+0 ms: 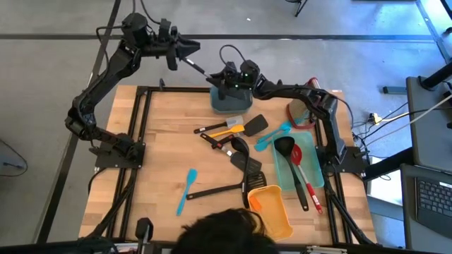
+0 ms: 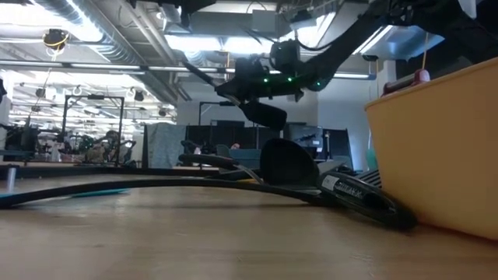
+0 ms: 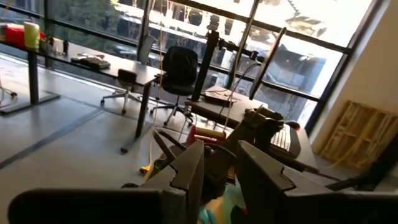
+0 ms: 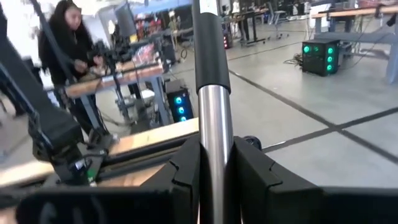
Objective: Pick & Place Kitchen Items
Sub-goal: Put the large black spatula into the blue bin
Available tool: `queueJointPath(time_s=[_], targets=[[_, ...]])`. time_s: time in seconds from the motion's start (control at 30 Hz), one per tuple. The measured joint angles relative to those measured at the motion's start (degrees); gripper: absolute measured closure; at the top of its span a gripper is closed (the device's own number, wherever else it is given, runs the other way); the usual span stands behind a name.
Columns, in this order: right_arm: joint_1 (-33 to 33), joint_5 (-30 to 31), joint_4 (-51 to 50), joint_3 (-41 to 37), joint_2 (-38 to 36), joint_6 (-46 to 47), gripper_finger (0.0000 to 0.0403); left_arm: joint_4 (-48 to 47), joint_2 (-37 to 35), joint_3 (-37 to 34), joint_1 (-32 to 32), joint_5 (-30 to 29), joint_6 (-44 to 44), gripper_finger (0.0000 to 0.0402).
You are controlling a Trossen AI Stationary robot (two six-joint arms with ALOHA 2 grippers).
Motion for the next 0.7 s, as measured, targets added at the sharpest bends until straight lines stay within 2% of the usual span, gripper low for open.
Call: queueJointPath(time_s=[0.23,0.4,0.5,0.7], targets=[[1.78,3.24,4.56,-7.74,0.17,3.19,0.0336,-3.77,-0.02,0.00,0.00,0.25,3.29,0.0311],[1.45,5.34,8.92,-7.65,0.04,8.71,0.0336,-3.77,-0.02,0.00,0.00,0.10,3.55,0.0311],[0.71,9.39,7.59,-7.65,0.04,15.01,0.0336,-3.75,-0.02,0.00,0.00,0.10,3.01,0.0311],[0.02,13.76,4.07,-7.62,0.07,18.95,0.0336,-3.71,-0.03,0.00,-0.96,0.32,2.28,0.0311]])
